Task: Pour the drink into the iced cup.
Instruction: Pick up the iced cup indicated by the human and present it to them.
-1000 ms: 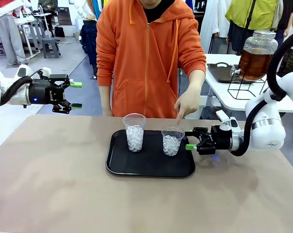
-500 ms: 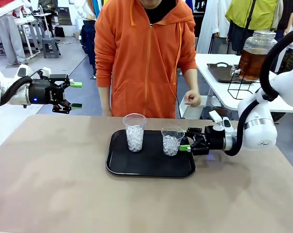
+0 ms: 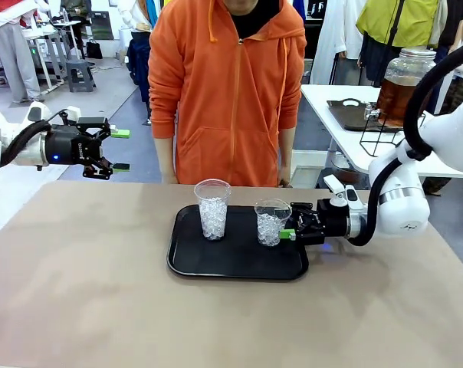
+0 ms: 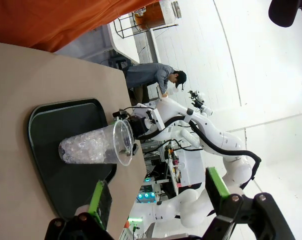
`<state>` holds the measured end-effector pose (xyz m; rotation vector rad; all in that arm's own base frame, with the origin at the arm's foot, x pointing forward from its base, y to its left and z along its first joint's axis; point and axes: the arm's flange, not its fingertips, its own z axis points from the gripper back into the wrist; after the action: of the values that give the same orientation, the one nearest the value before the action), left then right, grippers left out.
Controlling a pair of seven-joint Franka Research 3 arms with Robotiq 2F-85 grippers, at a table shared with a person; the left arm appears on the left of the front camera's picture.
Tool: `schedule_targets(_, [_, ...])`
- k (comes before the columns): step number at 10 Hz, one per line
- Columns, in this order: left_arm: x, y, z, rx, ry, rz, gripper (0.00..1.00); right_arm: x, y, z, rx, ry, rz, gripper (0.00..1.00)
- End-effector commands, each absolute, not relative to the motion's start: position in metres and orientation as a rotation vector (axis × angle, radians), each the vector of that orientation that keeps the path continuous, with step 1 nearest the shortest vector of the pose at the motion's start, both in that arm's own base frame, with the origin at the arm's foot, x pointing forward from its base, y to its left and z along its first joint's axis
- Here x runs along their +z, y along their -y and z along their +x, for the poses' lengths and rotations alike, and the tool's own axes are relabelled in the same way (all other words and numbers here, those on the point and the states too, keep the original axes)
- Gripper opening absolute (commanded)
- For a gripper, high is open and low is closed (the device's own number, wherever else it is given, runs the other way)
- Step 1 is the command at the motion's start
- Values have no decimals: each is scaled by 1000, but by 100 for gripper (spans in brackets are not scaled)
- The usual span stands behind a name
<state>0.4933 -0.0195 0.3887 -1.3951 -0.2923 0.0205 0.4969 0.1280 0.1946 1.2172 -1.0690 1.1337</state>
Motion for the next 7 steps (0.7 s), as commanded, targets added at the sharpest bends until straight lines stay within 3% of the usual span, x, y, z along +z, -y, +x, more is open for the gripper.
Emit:
schedule_targets(1, [390,19,493,7,301,-1405,100,197,-140,505,1119,1039,1246,100])
schedule_targets(7, [390,19,493,7,301,-1405,100,191,-153,510,1108,1007,1187,100])
